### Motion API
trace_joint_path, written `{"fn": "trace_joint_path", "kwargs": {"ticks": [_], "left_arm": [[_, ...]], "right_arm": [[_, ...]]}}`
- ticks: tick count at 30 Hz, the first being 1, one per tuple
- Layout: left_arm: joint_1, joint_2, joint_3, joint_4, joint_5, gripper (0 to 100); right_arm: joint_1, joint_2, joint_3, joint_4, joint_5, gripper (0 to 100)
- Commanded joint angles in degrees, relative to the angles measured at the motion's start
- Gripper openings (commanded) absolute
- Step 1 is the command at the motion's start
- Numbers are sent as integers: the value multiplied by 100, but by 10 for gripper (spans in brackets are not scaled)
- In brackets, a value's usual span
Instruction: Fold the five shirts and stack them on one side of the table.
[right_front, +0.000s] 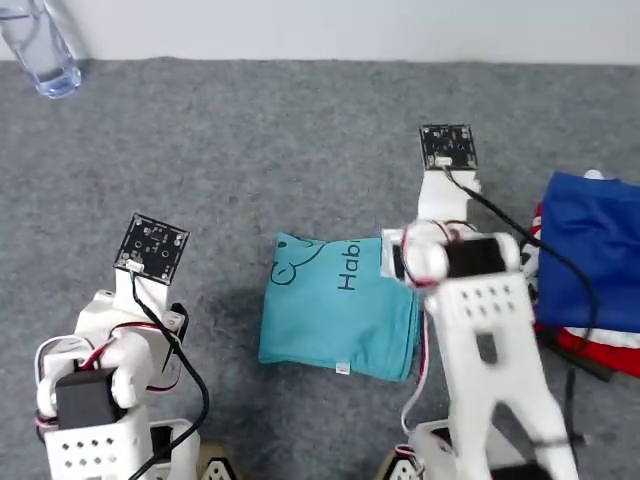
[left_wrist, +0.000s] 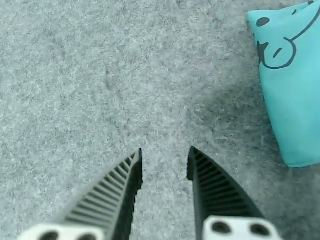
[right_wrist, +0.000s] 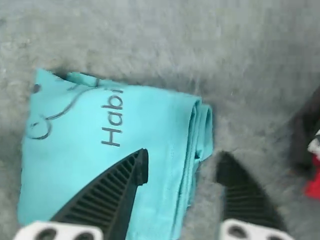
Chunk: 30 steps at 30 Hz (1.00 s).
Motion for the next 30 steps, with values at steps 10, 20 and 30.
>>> {"fn": "trace_joint_path", "kwargs": {"ticks": [10, 20, 30], "left_arm": [[-18, -44, -31, -97, -26, 141], [0, -44, -22, -88, -26, 141], [-18, -44, -22, -79, -26, 141]], "right_arm": [[-303, 2070, -35, -813, -607, 416], [-92, 3204, -79, -1578, -818, 196], [189, 3741, -598, -919, -545, 80]]}}
